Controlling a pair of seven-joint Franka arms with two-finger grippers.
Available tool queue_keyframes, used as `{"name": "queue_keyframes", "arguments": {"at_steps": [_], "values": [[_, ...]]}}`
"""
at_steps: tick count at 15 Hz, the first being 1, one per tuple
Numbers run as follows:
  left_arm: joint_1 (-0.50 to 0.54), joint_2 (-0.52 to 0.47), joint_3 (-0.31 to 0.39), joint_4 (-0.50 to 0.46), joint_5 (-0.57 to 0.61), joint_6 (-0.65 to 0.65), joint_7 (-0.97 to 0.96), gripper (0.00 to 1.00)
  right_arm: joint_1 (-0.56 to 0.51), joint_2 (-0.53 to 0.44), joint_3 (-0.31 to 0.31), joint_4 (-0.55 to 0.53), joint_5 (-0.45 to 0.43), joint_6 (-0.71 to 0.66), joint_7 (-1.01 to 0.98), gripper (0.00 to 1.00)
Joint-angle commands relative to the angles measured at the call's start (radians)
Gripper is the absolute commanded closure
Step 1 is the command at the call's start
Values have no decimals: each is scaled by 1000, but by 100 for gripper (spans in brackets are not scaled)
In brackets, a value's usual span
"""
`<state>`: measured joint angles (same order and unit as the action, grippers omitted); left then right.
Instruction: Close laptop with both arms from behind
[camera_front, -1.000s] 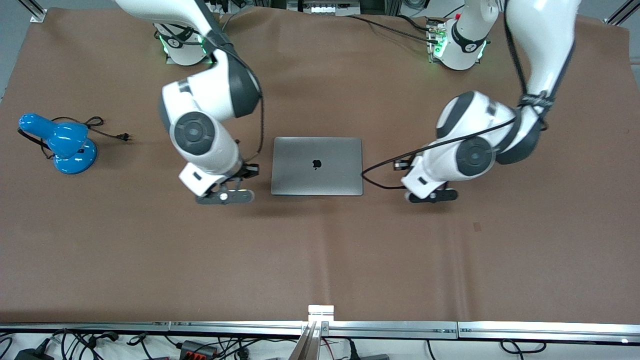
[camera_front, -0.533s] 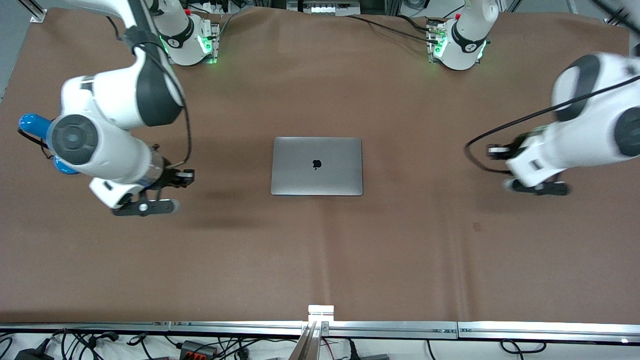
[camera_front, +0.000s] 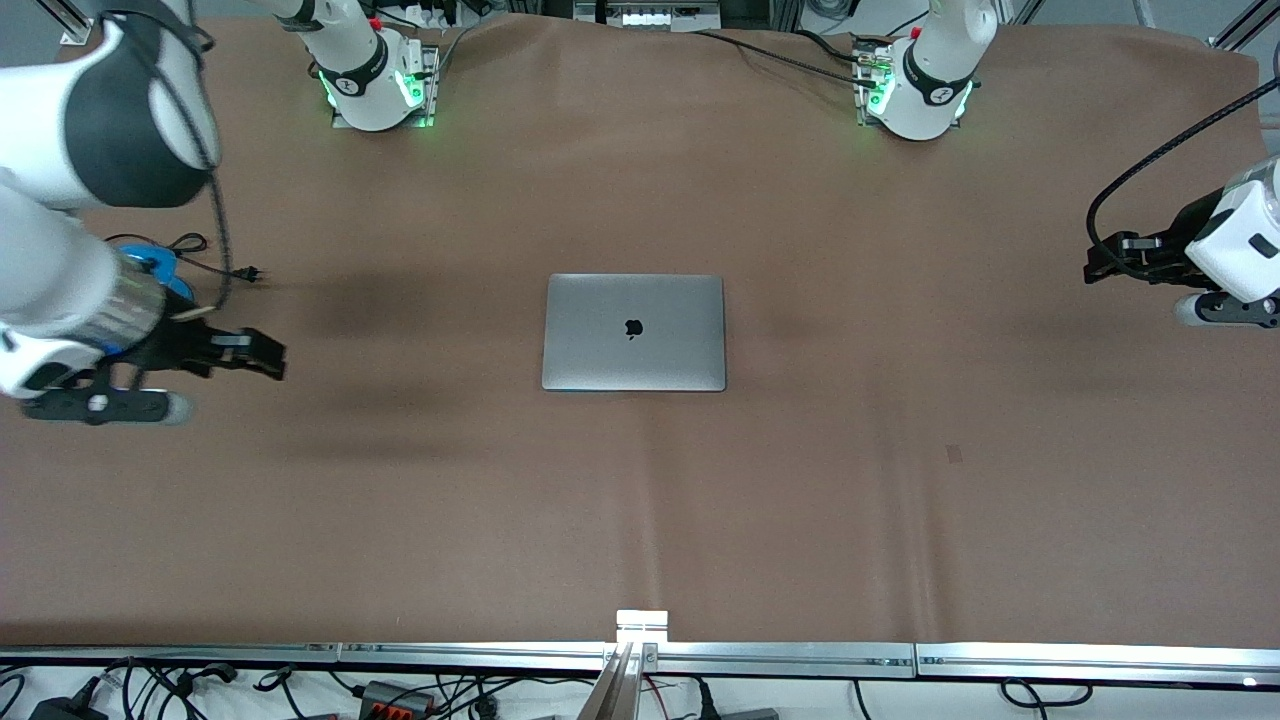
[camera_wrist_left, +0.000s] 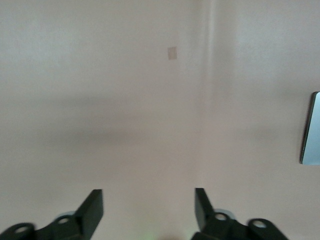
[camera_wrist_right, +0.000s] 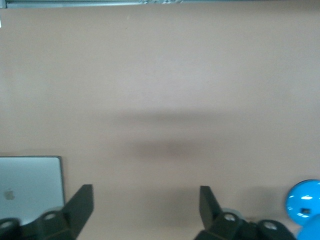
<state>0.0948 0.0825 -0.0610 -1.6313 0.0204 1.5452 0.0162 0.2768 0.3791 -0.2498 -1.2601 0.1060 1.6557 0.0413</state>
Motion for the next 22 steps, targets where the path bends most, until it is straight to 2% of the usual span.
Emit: {"name": "queue_keyframes", "arguments": {"at_steps": [1,2,3,4,6,8,9,11,12,13,15,20,22], "values": [[-7,-89,-11,-108,24,61,-33,0,-204,-41,154,1,-11,-16,-84,0],[-10,-84,-14,-96,26,55,-32,0,-270,-48,228,-2,-29,-19,-83,0],[-12,-79,-14,-88,27,50,-33,0,-278,-54,237,-11,-60,-20,-81,0],[-12,-78,-14,-87,26,44,-35,0,-263,-78,236,-37,-96,-20,-83,0],[-3,-78,-14,-87,26,35,-35,0,-243,-103,218,-73,-114,-10,-81,0],[-4,-78,-14,-87,18,44,-36,0,-180,-111,137,-82,-106,-5,-98,0],[-6,-78,-16,-87,18,45,-38,0,-169,-117,115,-87,-101,-5,-109,0],[-7,-79,-17,-87,16,41,-38,0,-220,-138,141,-125,-98,9,-112,0],[-4,-79,-16,-88,16,33,-38,0,-275,-144,199,-133,-98,15,-113,0],[-1,-79,-16,-93,9,29,-41,0,-300,-146,227,-134,-98,15,-112,0],[3,-78,-14,-91,-25,35,-74,0,-292,-149,227,-137,-100,12,-112,0],[3,-79,-14,-93,-27,27,-120,0,-294,-195,225,-208,-103,12,-112,0],[3,-79,-14,-93,-27,26,-120,0,-295,-267,225,-298,-106,29,-109,0]]}}
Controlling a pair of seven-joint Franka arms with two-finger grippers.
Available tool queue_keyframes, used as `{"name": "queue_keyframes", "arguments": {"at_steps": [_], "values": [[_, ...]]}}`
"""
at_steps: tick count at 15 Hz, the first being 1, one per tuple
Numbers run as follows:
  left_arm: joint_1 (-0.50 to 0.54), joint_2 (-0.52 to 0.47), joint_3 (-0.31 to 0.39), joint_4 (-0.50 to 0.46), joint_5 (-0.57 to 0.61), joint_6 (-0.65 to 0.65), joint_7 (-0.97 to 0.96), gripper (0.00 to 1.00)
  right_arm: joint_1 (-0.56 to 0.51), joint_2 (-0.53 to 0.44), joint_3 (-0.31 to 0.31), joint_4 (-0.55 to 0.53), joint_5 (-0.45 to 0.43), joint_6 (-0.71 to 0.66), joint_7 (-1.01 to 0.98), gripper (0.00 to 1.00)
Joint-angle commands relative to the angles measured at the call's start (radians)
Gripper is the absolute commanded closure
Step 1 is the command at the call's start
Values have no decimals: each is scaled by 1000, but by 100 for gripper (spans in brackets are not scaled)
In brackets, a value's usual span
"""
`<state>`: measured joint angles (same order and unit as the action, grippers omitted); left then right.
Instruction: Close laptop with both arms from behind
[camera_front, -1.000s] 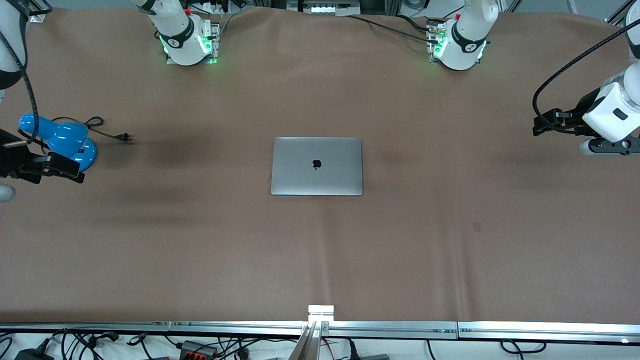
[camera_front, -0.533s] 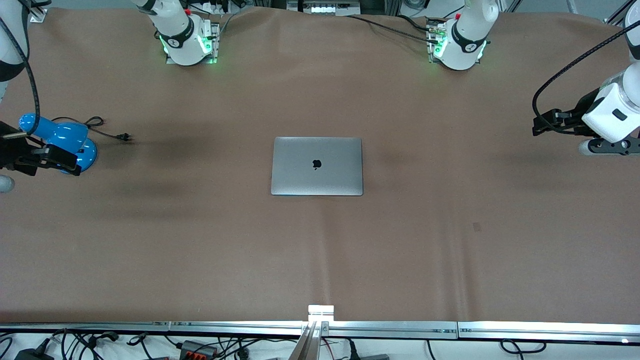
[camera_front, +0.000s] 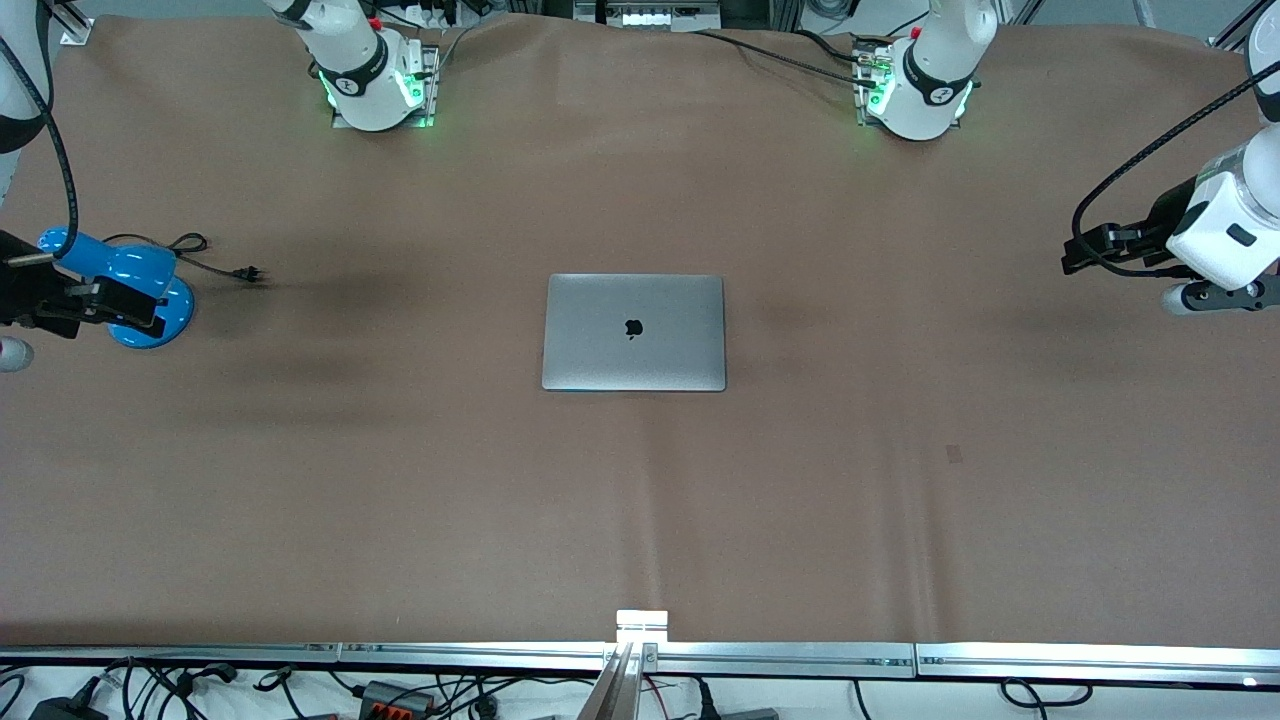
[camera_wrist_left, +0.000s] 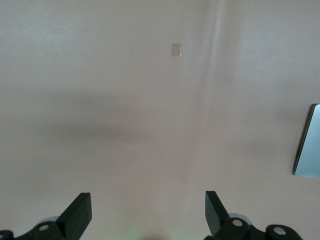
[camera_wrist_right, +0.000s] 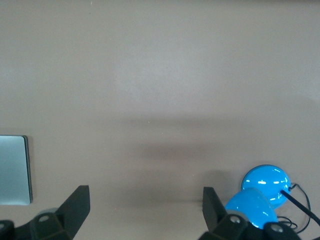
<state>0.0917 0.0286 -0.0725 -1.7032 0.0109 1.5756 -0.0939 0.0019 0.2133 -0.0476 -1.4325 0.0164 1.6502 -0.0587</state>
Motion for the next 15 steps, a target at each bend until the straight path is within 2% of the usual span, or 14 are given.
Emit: {"name": "queue_keyframes", "arguments": {"at_steps": [1,3,5,10,15], "values": [[6,-24,-3,-21,-17,-3,-10,0,-20,-141,23,-182,-23,58,-10,0],[6,-26,-3,-21,-17,-5,-10,0,-20,-207,25,-276,-26,101,-15,0],[6,-24,-3,-21,-17,-3,-12,0,-19,-233,25,-310,-26,105,-15,0],[6,-24,-3,-21,-17,-5,-10,0,-25,-273,25,-330,-30,17,19,0],[6,-24,-3,-21,-17,-6,-10,0,-23,-275,25,-330,-32,16,1,0]]}}
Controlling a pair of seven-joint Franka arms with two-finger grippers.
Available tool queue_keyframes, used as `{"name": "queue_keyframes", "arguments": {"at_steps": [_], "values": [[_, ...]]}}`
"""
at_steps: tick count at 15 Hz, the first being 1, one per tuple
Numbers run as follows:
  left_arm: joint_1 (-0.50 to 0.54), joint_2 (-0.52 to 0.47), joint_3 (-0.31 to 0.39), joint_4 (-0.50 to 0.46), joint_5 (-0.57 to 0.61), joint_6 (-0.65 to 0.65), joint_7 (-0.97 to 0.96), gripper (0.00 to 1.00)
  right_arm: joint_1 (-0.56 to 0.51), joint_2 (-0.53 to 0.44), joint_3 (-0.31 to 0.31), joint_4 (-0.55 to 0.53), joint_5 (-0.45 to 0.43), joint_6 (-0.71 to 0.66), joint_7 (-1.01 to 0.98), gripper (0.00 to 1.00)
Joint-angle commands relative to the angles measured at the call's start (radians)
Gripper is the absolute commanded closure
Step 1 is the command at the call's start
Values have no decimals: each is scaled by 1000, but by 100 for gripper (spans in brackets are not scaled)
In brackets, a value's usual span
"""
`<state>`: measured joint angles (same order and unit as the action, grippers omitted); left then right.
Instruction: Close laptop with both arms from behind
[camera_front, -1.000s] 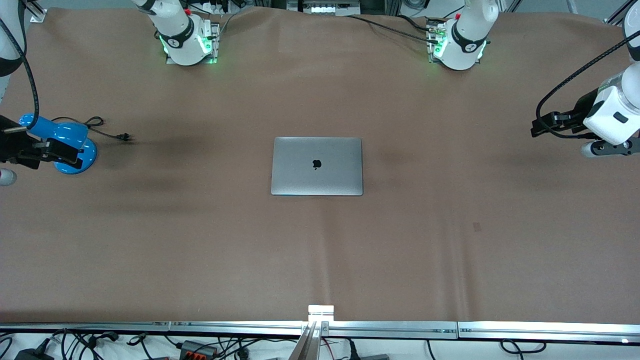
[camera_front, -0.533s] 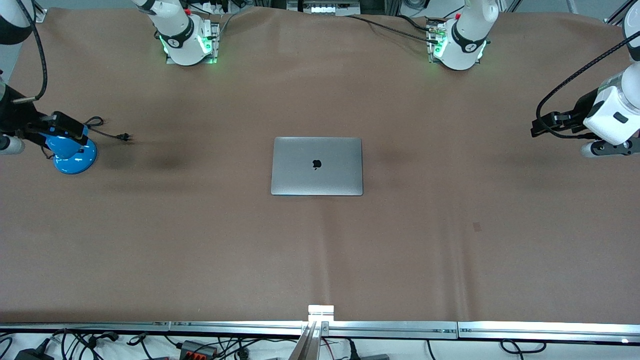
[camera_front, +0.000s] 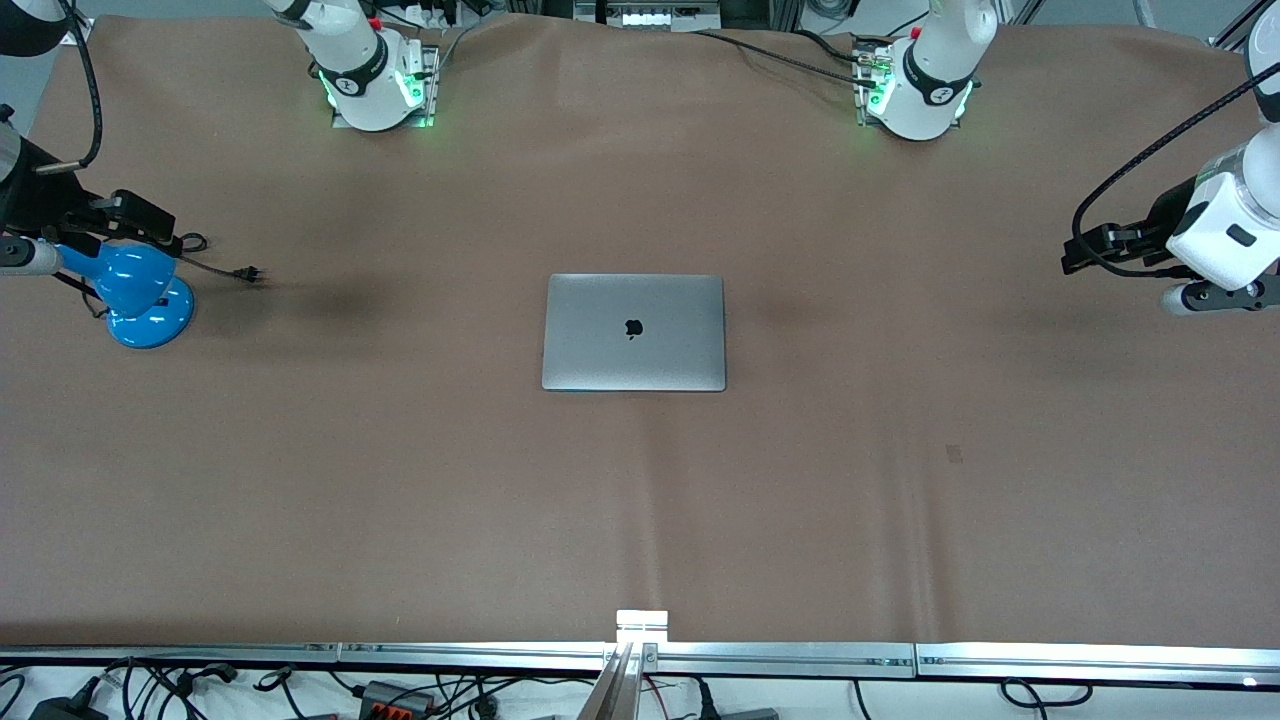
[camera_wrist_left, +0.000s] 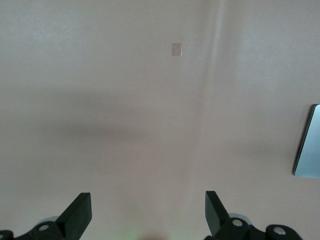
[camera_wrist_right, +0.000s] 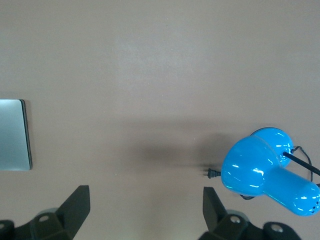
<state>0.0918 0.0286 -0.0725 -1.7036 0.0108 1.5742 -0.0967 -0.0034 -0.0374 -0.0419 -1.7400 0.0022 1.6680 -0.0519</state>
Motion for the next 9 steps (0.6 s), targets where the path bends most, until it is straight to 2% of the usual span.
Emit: {"name": "queue_keyframes", "arguments": {"at_steps": [1,9], "values": [[6,-26,-3,-21,-17,-5,-8,0,-18,-24,19,-22,-19,1,-6,0],[6,-26,-3,-18,-17,-17,-8,0,-16,-25,20,-24,-18,5,-5,0]]}}
